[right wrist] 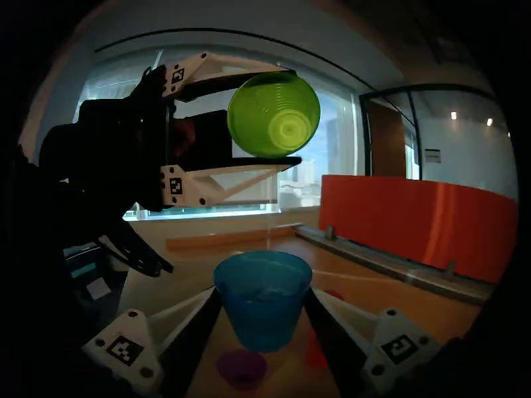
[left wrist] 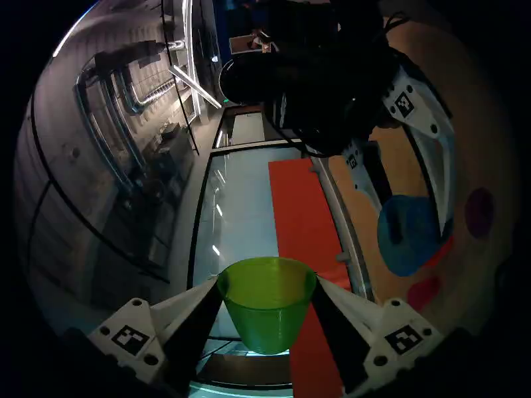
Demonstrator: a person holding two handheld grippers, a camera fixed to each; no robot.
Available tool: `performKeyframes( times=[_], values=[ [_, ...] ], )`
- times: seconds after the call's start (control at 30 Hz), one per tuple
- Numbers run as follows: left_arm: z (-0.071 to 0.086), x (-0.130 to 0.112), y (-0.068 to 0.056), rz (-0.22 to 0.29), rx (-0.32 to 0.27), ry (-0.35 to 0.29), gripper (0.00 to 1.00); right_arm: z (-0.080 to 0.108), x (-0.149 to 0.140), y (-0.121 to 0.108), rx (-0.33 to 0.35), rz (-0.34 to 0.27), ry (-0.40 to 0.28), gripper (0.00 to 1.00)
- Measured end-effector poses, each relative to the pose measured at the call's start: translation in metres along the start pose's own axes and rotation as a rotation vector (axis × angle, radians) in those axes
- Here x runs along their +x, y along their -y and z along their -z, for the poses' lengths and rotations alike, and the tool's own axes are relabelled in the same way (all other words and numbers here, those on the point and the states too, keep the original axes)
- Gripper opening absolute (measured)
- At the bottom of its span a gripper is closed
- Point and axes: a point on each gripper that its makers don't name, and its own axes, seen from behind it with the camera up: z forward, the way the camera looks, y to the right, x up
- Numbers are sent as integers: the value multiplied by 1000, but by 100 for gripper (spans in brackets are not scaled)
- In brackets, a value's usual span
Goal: Pour water
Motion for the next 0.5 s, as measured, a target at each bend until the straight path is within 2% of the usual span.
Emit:
performKeyframes(
  times=[0.3,0.5],
  values=[
    [1,0,-5,-3,0,2,87,-1,0,0,-2,1,-1,88],
    [0,-3,-3,3,1,2,88,-2,1,1,0,-1,-1,88]
  ],
)
